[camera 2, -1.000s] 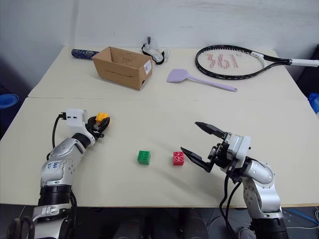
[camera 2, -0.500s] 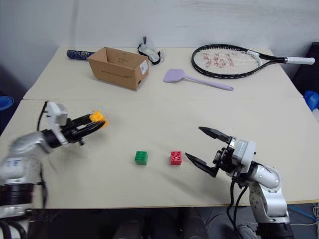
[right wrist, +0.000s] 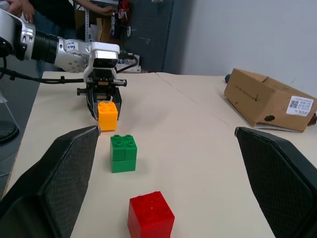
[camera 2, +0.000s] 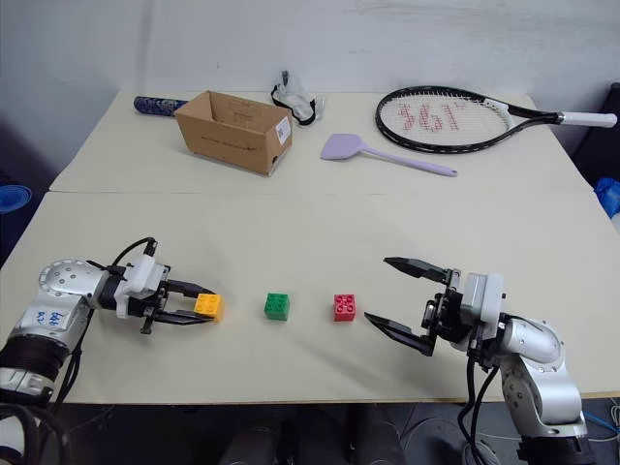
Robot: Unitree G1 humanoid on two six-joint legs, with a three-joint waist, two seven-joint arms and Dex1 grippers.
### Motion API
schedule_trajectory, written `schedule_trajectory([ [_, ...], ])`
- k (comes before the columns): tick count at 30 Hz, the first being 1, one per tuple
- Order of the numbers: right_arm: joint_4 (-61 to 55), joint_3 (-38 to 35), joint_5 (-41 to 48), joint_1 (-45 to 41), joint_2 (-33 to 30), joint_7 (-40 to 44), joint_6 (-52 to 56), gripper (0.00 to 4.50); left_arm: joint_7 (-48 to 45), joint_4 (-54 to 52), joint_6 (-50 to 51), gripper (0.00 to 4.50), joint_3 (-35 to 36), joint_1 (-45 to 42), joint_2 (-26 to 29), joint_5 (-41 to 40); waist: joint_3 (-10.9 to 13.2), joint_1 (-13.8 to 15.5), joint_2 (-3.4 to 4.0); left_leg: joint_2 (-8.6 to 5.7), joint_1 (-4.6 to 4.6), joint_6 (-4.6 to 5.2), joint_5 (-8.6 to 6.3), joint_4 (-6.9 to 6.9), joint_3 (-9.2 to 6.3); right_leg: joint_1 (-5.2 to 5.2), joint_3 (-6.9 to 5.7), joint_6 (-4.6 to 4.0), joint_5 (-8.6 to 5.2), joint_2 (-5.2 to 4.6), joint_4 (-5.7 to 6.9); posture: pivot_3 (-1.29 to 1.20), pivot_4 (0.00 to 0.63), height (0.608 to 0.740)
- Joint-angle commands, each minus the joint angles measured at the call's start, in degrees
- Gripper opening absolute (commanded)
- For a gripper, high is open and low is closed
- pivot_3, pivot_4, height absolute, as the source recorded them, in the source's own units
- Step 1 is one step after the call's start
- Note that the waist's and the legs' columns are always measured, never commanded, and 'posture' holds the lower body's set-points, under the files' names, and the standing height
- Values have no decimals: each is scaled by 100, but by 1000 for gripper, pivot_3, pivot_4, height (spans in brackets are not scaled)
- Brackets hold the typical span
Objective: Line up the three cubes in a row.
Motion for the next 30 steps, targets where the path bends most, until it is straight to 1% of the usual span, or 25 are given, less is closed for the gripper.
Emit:
schedule_trajectory([
  [1, -245, -194, 87, 67, -194, 147, 51, 4500, -640, 73, -140, 1513, -103, -92, 57, -250, 0, -2, 0, 0, 0, 1, 0, 0, 0, 0, 0, 0, 0, 0, 0, 0, 150, 740],
  [5, -243, -222, 72, 169, -309, 307, 39, 4500, -640, 205, -84, 1513, -144, -156, 20, -192, 0, 3, 0, 0, 0, 3, 0, 0, 0, 1, -1, 1, 0, 1, -2, 0, 150, 740],
  [7, -217, -242, 54, 175, -336, 385, 6, 4500, -640, 325, -116, 2229, -75, -225, 19, -61, 1, 3, -1, -1, 0, 4, 0, 1, 0, 1, -1, 1, 0, 1, -2, 0, 150, 740],
  [8, -192, -267, 57, 160, -380, 467, -12, 4500, -640, 342, -175, 2387, 12, -234, 34, -63, 1, 3, -1, -1, 0, 4, 0, 2, 0, 1, -1, 1, 1, 1, -2, 0, 150, 740],
  [9, -177, -300, 84, 136, -431, 535, -1, 4500, -640, 335, -204, 2687, 102, -234, 49, -83, 1, 3, -1, -2, 0, 5, 0, 2, 0, 2, -1, 2, 1, 1, -2, 0, 150, 740],
  [13, -233, -462, 417, 16, -986, 1063, 430, 4500, -640, 6, -108, 3725, 422, 90, 485, -311, 1, -10, -2, -2, -2, 8, -2, 4, -1, 1, 0, 3, 2, 0, -3, 0, 150, 740],
  [15, -222, -474, 427, -13, -1354, 1475, 528, 4500, -640, -288, 77, 3725, 675, 427, 747, -466, 2, -33, -4, 2, -2, 9, -3, 3, -1, 1, 0, 3, 2, 0, -6, 0, 150, 740],
  [18, -106, -633, 567, -264, -1700, 1633, 816, 4500, -485, -900, 330, 3725, 1286, 1098, 1102, -673, 7, -52, -3, 12, -1, 6, -5, 1, -1, 0, 0, 3, 1, 3, -13, 0, 150, 740],
  [22, 314, -688, 401, -690, -1991, 1857, 891, 4500, 184, -1984, 654, 3725, 2211, 2116, 1353, -764, 9, -13, -2, 11, 1, 5, -7, 5, -6, 2, 3, 1, 1, -6, -29, 0, 150, 740],
  [23, 388, -652, 339, -749, -2027, 1910, 894, 4500, 366, -2242, 802, 3725, 2410, 2364, 1366, -740, 12, 3, -1, 11, 1, 4, -8, 5, -7, 2, 2, 1, 1, -7, -30, 0, 150, 740],
  [25, 489, -576, 281, -855, -2005, 1958, 913, 4500, 601, -2471, 863, 3725, 2586, 2589, 1302, -537, 16, 45, 7, 9, 1, 4, -10, 3, -13, 5, 1, 1, 0, -11, -35, 0, 150, 740],
  [27, 584, -491, 171, -912, -1950, 2006, 869, 4500, 713, -2536, 795, 3725, 2637, 2698, 1207, -329, 19, 66, 13, 8, -1, 1, -12, 4, -15, 3, 1, 0, 0, -11, -34, 0, 150, 740],
  [30, 740, -407, 16, -958, -1823, 2023, 719, 4500, 753, -2618, 932, 3725, 2722, 2747, 1122, -329, 20, 66, 14, 8, 0, -2, -14, 3, -13, 2, 1, 0, 0, -10, -32, 0, 150, 740],
])
